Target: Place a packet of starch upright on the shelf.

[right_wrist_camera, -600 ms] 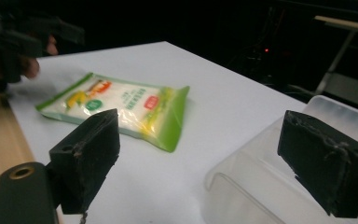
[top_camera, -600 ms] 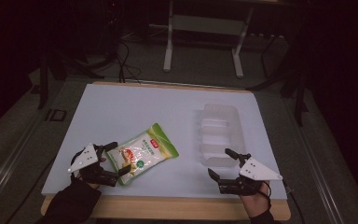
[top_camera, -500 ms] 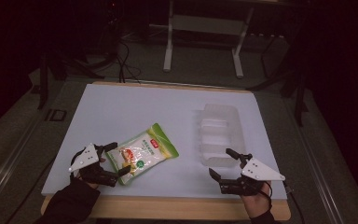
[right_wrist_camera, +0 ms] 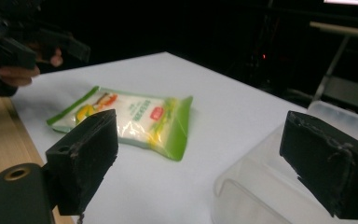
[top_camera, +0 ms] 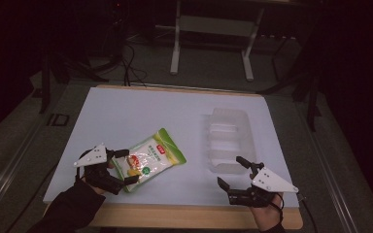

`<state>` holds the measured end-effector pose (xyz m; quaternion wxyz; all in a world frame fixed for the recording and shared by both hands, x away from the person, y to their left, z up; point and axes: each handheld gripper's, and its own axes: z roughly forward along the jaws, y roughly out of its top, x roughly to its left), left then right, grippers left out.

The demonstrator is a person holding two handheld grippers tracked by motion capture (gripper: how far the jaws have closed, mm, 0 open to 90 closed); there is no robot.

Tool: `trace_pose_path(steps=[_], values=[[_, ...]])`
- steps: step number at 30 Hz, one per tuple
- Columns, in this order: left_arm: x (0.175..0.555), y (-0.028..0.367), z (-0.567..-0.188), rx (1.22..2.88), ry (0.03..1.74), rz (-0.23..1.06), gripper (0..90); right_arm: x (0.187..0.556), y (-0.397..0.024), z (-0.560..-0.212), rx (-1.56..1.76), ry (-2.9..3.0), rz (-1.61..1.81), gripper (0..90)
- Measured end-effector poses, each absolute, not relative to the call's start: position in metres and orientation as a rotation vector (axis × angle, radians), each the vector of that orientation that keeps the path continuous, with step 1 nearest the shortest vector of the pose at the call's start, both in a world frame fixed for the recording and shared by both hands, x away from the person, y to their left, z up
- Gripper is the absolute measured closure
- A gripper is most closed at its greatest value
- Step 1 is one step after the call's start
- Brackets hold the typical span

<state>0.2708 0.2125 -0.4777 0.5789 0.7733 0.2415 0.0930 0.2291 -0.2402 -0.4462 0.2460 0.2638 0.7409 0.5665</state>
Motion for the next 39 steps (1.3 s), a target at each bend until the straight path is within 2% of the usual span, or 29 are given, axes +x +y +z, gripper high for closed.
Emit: trace_pose_path(steps=[17,34,37,39], values=[[0.317,0.188,-0.442,1.875,0.527,0.203,0.7,0.228,-0.247,-0.437,0.771,1.918,1.615,9.9],[0.373,0.166,-0.449,1.942,0.599,0.262,0.8,0.224,-0.24,-0.434,0.734,1.947,1.606,10.2],[0.388,0.163,-0.457,1.965,0.621,0.242,4.5,0.222,-0.239,-0.434,0.72,1.955,1.604,12.4],[0.394,0.161,-0.462,2.001,0.654,0.265,10.5,0.222,-0.239,-0.434,0.724,1.958,1.612,13.2]])
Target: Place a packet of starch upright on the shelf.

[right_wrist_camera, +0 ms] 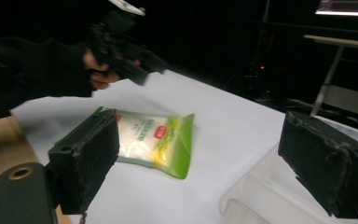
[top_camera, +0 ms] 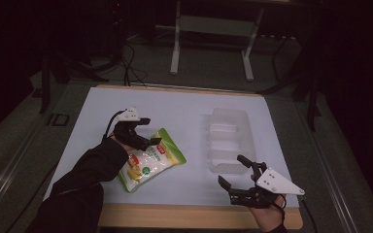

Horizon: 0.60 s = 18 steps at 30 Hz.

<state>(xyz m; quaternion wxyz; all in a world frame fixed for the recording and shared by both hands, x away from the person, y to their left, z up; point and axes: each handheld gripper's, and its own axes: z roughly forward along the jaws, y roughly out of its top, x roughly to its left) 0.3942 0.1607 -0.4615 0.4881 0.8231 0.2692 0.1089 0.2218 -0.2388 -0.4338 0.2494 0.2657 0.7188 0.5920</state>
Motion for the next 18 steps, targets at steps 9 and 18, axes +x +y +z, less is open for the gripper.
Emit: trace_pose_path(steps=[9,18], values=[[0.422,0.159,-0.482,2.046,0.767,0.225,13.1,0.221,-0.237,-0.435,0.699,1.986,1.6,14.1],[0.435,0.158,-0.504,2.142,0.884,0.121,11.0,0.222,-0.237,-0.437,0.718,2.017,1.594,16.5]])
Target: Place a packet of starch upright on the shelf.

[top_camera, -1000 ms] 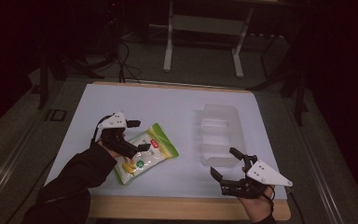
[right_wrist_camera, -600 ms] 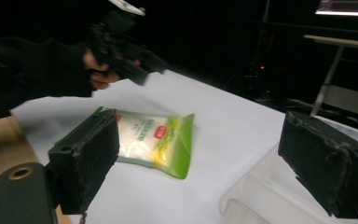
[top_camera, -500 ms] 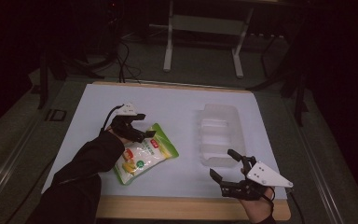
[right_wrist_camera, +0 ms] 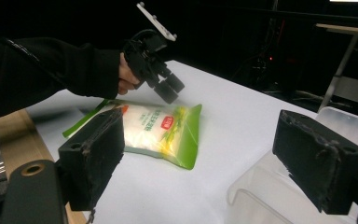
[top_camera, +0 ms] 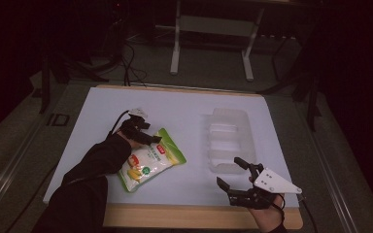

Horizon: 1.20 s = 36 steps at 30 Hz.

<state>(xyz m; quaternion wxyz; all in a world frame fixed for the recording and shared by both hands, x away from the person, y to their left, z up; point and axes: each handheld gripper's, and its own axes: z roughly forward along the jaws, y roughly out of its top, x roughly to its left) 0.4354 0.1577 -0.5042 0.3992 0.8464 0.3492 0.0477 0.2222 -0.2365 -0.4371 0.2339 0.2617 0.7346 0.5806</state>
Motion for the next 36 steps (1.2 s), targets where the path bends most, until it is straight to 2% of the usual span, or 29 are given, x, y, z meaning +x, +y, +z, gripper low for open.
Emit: trace_pose_path(steps=[1,7,10,15,21,23,28,30,31,34,36], values=[[0.436,0.157,-0.506,2.152,0.902,0.129,8.0,0.222,-0.236,-0.437,0.716,2.019,1.593,16.5],[0.437,0.157,-0.514,2.192,0.886,0.098,8.3,0.222,-0.237,-0.437,0.716,2.016,1.594,16.4],[0.437,0.157,-0.517,2.219,0.868,0.07,15.5,0.223,-0.237,-0.439,0.728,2.022,1.592,16.5],[0.437,0.155,-0.521,2.24,0.86,0.023,17.7,0.224,-0.236,-0.44,0.731,2.031,1.592,16.5],[0.435,0.151,-0.521,2.264,0.834,-0.053,29.0,0.225,-0.236,-0.441,0.739,2.044,1.588,16.7],[0.431,0.146,-0.519,2.303,0.821,-0.053,38.0,0.225,-0.236,-0.441,0.737,2.044,1.59,16.8],[0.422,0.128,-0.509,2.447,0.798,0.08,45.9,0.226,-0.236,-0.442,0.747,2.044,1.595,16.8],[0.416,0.123,-0.509,2.497,0.778,0.174,57.7,0.226,-0.235,-0.441,0.747,2.041,1.591,16.8],[0.414,0.121,-0.51,2.521,0.754,0.202,71.9,0.226,-0.235,-0.441,0.746,2.042,1.592,16.8],[0.408,0.119,-0.509,2.516,0.753,0.246,82.5,0.226,-0.235,-0.441,0.748,2.047,1.597,16.8],[0.407,0.12,-0.509,2.51,0.75,0.258,85.0,0.226,-0.234,-0.442,0.749,2.052,1.591,16.8]])
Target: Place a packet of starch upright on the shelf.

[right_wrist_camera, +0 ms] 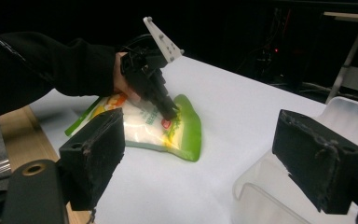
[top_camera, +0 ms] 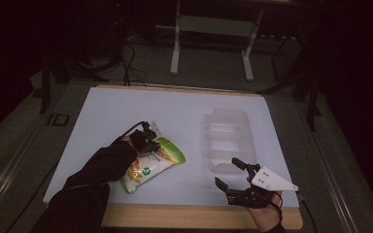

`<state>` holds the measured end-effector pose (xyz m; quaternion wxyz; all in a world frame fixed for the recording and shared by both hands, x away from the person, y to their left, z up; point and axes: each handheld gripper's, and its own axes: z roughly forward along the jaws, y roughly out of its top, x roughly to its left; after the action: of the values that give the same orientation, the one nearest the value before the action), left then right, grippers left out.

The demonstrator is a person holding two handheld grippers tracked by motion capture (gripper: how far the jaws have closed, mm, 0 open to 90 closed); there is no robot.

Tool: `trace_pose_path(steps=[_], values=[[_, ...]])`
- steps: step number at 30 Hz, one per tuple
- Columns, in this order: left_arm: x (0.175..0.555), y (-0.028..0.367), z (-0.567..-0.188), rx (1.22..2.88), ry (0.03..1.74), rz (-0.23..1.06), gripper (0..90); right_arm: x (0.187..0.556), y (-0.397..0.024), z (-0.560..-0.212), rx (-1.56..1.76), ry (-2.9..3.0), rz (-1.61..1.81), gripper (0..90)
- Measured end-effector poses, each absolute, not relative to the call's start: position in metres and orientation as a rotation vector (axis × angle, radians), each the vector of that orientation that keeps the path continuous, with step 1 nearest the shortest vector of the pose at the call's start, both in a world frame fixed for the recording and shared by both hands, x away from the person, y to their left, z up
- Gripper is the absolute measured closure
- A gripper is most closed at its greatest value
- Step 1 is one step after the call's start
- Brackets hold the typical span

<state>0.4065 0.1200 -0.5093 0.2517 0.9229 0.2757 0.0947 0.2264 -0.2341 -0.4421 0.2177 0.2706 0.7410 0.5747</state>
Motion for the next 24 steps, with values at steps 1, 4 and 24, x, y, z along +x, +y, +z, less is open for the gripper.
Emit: trace_pose_path(steps=[1,4,24], values=[[0.406,0.12,-0.509,2.507,0.752,0.261,85.6,0.227,-0.234,-0.442,0.751,2.055,1.59,16.9],[0.407,0.123,-0.508,2.483,0.771,0.245,86.6,0.227,-0.234,-0.442,0.757,2.053,1.593,18.4],[0.382,0.151,-0.456,2.216,0.741,0.27,87.6,0.227,-0.237,-0.439,0.744,2.026,1.598,20.1]])
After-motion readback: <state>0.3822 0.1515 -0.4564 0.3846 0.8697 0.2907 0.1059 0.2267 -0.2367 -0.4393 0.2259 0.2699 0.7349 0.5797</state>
